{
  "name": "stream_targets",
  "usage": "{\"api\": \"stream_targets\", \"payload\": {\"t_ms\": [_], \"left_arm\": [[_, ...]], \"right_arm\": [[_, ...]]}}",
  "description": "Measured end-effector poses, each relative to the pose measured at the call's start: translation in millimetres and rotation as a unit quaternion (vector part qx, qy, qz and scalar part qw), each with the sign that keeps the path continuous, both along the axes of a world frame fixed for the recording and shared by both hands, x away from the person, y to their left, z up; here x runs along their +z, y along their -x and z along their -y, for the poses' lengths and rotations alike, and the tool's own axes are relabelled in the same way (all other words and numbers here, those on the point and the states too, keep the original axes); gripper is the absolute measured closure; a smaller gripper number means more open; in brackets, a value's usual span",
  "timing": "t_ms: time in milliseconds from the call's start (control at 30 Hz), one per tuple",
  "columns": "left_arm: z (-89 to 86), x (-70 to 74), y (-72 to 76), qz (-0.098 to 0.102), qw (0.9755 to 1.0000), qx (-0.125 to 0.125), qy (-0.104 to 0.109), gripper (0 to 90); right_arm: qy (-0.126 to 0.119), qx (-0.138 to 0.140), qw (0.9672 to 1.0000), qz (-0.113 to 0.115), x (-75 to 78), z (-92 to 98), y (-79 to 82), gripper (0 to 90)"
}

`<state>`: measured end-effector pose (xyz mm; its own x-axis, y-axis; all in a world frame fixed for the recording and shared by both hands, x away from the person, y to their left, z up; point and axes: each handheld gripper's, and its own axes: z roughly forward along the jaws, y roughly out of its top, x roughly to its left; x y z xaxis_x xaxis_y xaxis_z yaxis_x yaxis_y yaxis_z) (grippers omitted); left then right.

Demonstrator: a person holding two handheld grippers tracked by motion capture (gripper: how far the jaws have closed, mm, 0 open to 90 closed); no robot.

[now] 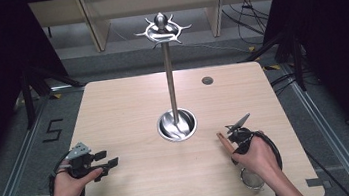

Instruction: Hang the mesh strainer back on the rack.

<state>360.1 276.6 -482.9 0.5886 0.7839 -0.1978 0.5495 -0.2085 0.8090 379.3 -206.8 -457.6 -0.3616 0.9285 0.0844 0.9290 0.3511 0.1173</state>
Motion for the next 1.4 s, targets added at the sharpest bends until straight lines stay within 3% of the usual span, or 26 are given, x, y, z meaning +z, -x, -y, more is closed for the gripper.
{"api": "stream_targets", "payload": {"t_ms": [100,233,300,333,500,567,700,733,900,933,1233,1300,1367,1400], "left_arm": [[0.9,0.7,1.0,0.000,1.0000,0.004,0.002,37.2],[1.9,0.0,0.3,-0.001,1.0000,0.004,0.001,37.2],[1.5,0.3,0.5,-0.002,1.0000,0.002,-0.003,37.2],[1.7,0.7,0.8,-0.002,1.0000,0.002,0.000,37.2],[0.5,1.3,0.8,-0.002,1.0000,0.002,-0.005,37.2],[0.7,1.5,0.9,0.001,1.0000,0.002,-0.003,37.2],[1.6,1.2,1.3,0.002,1.0000,0.000,0.001,37.2],[1.7,1.3,1.2,0.002,1.0000,0.000,0.002,37.2],[1.7,1.2,1.0,0.003,1.0000,0.000,0.002,37.2],[1.7,1.5,1.2,0.003,1.0000,0.001,0.002,37.2],[1.7,2.0,1.9,0.002,1.0000,0.000,-0.001,37.2],[1.8,1.9,1.9,0.002,1.0000,0.000,-0.002,37.3],[1.7,1.9,1.8,0.001,1.0000,-0.002,-0.004,37.2],[1.9,1.7,1.7,0.000,1.0000,-0.002,-0.005,37.3]], "right_arm": [[-0.024,-0.014,0.9996,0.010,5.0,3.0,4.4,69.3],[-0.025,0.003,0.9991,0.036,8.0,8.9,11.0,69.4],[-0.038,-0.010,0.9986,0.036,11.2,8.2,15.9,69.4],[-0.034,0.009,0.9974,0.063,13.6,11.4,16.8,69.4],[-0.052,0.006,0.9944,0.091,20.2,14.5,22.3,69.4],[-0.066,0.017,0.9912,0.113,22.7,18.2,24.2,69.4],[-0.071,0.019,0.9892,0.127,24.0,20.4,26.8,69.4],[-0.078,0.038,0.9861,0.142,24.6,24.5,27.8,69.4],[-0.092,0.027,0.9833,0.155,30.6,26.0,30.0,69.4],[-0.095,0.028,0.9810,0.167,34.6,26.5,30.2,69.4],[-0.113,0.053,0.9723,0.198,43.3,25.7,28.1,69.3],[-0.135,0.063,0.9672,0.206,47.3,25.1,27.7,69.4],[-0.136,0.063,0.9661,0.210,49.4,24.7,28.2,69.4],[-0.143,0.065,0.9628,0.220,53.8,24.4,28.7,69.4]]}}
